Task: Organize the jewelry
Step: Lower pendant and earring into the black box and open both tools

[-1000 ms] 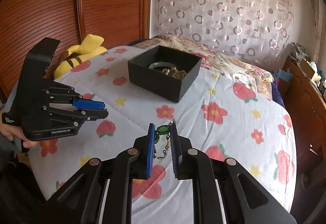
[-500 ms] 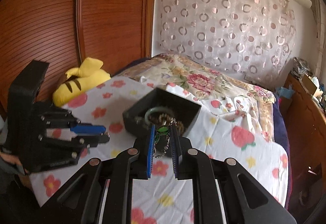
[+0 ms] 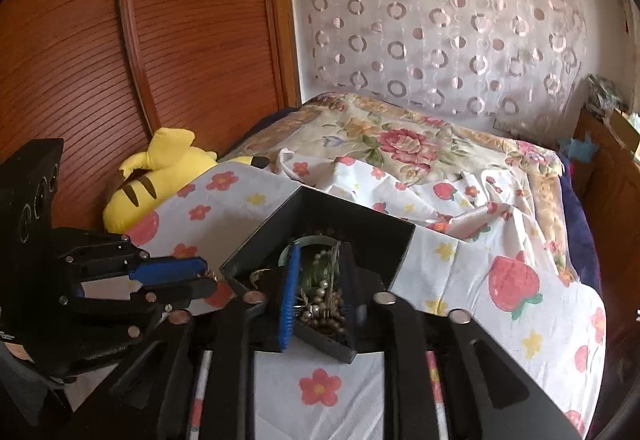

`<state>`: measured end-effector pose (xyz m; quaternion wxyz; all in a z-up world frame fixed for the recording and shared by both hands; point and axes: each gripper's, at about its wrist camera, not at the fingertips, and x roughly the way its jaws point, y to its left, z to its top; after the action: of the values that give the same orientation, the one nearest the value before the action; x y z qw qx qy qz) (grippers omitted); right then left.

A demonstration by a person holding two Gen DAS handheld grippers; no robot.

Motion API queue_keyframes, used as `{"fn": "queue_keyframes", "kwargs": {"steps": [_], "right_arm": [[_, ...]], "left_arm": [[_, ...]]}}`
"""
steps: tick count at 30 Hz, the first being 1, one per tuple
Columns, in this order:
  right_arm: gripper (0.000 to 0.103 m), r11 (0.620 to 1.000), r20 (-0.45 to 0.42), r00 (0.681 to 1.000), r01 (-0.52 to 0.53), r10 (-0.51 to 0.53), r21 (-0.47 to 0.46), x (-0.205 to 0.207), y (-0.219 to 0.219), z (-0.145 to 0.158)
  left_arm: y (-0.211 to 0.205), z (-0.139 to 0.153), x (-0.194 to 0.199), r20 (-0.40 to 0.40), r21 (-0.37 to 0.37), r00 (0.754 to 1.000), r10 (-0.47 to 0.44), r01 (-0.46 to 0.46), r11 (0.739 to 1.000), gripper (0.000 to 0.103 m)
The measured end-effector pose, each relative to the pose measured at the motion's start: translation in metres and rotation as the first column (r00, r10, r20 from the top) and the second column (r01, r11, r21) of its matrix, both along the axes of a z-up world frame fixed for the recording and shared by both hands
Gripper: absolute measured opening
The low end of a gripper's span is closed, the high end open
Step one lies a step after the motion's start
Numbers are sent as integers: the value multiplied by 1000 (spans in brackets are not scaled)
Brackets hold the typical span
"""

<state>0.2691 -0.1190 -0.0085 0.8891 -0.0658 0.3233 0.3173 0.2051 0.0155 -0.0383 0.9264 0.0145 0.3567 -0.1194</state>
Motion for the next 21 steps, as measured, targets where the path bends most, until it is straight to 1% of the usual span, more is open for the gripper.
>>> {"fn": "queue_keyframes", "kwargs": {"steps": [10, 11, 12, 14, 16, 18, 20, 21], "right_arm": [[24, 1000, -2, 1000, 21, -21, 9, -8, -24, -3], [24, 1000, 0, 1000, 24, -24, 10, -10, -26, -4], [24, 1000, -1, 1000, 26, -26, 12, -12, -29, -5], [24, 999, 1, 1000, 30, -30, 15, -15, -32, -7], [24, 999, 7, 999, 39, -39, 16, -21, -36, -9], [28, 999, 13, 999, 50, -50, 17, -27, -38, -10], [29, 998, 31, 997, 64, -65, 26, -39, -43, -10], [29, 997, 38, 997, 71, -72, 30, -44, -45, -9]], "left_arm": [[-4, 11, 35, 13, 8, 999, 30, -30, 1000, 14], [-4, 12, 37, 17, 10, 999, 35, -35, 999, 16], [-5, 13, 39, 18, 13, 999, 38, -38, 999, 20], [-5, 15, 39, 31, 18, 998, 52, -52, 998, 48], [-4, 18, 35, 53, 12, 997, 62, -63, 998, 53], [-2, 20, 30, 54, 3, 996, 76, -76, 997, 61], [-1, 21, 21, 74, 9, 992, 100, -101, 995, 64], [-1, 23, 13, 92, 9, 990, 105, -106, 994, 67]]}}
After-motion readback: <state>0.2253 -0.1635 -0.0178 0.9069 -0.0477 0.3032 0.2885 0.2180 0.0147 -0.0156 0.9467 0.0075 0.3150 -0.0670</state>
